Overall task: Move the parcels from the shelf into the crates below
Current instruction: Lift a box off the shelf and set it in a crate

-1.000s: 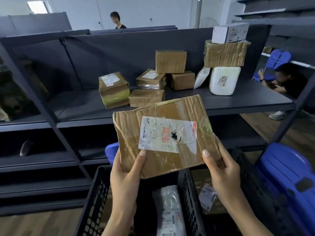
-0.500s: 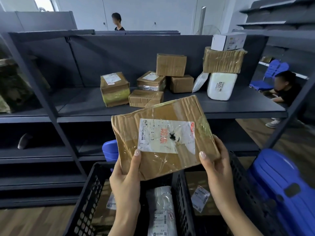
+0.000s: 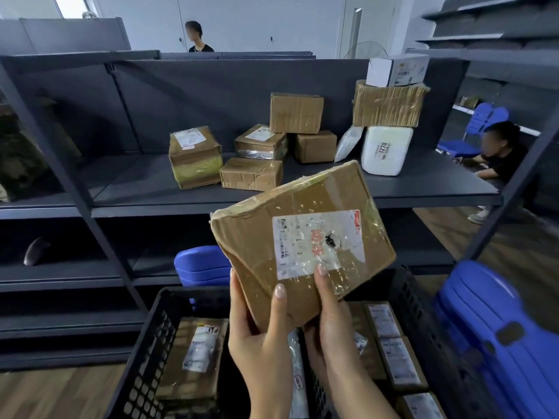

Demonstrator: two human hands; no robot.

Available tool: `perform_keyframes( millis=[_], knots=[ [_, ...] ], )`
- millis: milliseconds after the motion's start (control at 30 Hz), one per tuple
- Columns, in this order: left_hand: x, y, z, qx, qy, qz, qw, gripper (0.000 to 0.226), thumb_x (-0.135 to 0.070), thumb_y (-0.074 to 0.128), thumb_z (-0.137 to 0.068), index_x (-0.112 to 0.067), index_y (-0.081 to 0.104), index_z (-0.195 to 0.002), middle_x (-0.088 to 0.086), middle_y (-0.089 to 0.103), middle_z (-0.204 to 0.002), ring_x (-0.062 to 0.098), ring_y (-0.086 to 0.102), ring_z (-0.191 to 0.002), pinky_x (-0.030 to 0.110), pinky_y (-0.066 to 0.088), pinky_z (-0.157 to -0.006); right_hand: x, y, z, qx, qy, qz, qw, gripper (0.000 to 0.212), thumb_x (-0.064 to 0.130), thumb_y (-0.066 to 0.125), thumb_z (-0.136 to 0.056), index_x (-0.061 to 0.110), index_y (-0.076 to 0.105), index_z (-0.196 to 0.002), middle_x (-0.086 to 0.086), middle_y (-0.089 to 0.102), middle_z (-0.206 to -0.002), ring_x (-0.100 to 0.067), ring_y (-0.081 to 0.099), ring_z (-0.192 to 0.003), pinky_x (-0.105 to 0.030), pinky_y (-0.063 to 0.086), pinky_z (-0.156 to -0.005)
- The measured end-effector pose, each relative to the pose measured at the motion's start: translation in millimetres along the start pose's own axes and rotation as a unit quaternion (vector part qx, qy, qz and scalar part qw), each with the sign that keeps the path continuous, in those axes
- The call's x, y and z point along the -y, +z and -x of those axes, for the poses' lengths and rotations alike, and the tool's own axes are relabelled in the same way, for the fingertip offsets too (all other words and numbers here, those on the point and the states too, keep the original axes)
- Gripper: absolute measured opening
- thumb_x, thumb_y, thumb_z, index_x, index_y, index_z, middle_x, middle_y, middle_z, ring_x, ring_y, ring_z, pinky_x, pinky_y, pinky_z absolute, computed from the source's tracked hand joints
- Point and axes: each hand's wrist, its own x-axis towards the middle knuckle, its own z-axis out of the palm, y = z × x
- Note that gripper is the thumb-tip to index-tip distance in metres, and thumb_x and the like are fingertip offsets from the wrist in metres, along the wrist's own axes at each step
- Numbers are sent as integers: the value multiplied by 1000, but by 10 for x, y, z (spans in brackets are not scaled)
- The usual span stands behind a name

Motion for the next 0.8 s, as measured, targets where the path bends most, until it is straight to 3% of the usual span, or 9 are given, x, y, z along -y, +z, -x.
perform_keyframes(
  millis=[33,100,167,267,333,433,567,700,800],
  knots=[
    [28,-20,8,14,3,-8,1000,69,-35,81,-73,-31,53,-136,-7,64,-128,7,61,-117,23,53,-92,12,-12,-13,-11,3,-5,1000,56,47,68,-78,17,61,-126,-7,68,-119,-25,65,-110,-43,52,-94],
    [40,-80,-8,32,5,-7,999,71,-41,78,-69,-40,48,-134,-10,56,-138,4,52,-127,34,45,-105,50,-75,-52,-36,8,12,999,56,43,74,-76,11,64,-120,-9,71,-112,-24,69,-101,-32,58,-80],
    [-36,-164,-94,27,38,-17,999,79,-47,68,-63,-40,39,-136,-17,44,-146,-6,41,-133,28,35,-111,98,-153,-83,-43,12,16,999,54,42,67,-74,8,66,-116,-9,73,-105,-22,70,-95,-23,58,-65],
    [-372,-248,-321,30,132,-104,985,85,-43,71,-72,-27,32,-146,-39,39,-135,-29,39,-115,2,34,-95,214,-263,-131,-30,2,49,998,54,41,65,-70,17,64,-117,-3,74,-105,-21,70,-97,-37,56,-82],
    [-631,-262,-497,76,152,-204,964,83,-44,75,-78,-29,32,-148,-54,40,-116,-33,41,-102,6,40,-91,311,-305,-157,-21,-8,94,995,49,41,68,-68,21,66,-112,-2,74,-105,-21,69,-100,-45,51,-94],
    [-837,-222,-732,199,90,-322,921,89,-68,61,-67,-42,30,-146,-33,47,-134,-8,47,-121,34,44,-104,432,-344,-230,4,-12,146,989,46,38,70,-66,21,68,-108,0,74,-103,-20,70,-97,-45,50,-96],
    [-683,-148,-859,258,22,-378,889,47,-53,67,-79,-40,56,-123,-28,68,-97,-5,65,-89,31,56,-84,489,-308,-292,36,14,211,977,38,37,71,-69,20,71,-103,0,75,-97,-19,72,-91,-43,53,-91],
    [-480,-165,-844,224,-9,-303,926,26,-42,69,-81,-28,68,-103,-16,75,-85,5,70,-84,29,55,-77,486,-245,-334,47,9,252,967,28,35,70,-76,22,71,-100,2,75,-96,-17,72,-91,-39,54,-89],
    [-403,-190,-874,186,-55,-205,959,18,-31,73,-81,-19,71,-95,-6,77,-86,18,73,-88,38,58,-81,520,-201,-354,53,-32,274,960,42,42,67,-73,26,66,-112,5,74,-101,-10,71,-90,-26,55,-77]
  ],
)
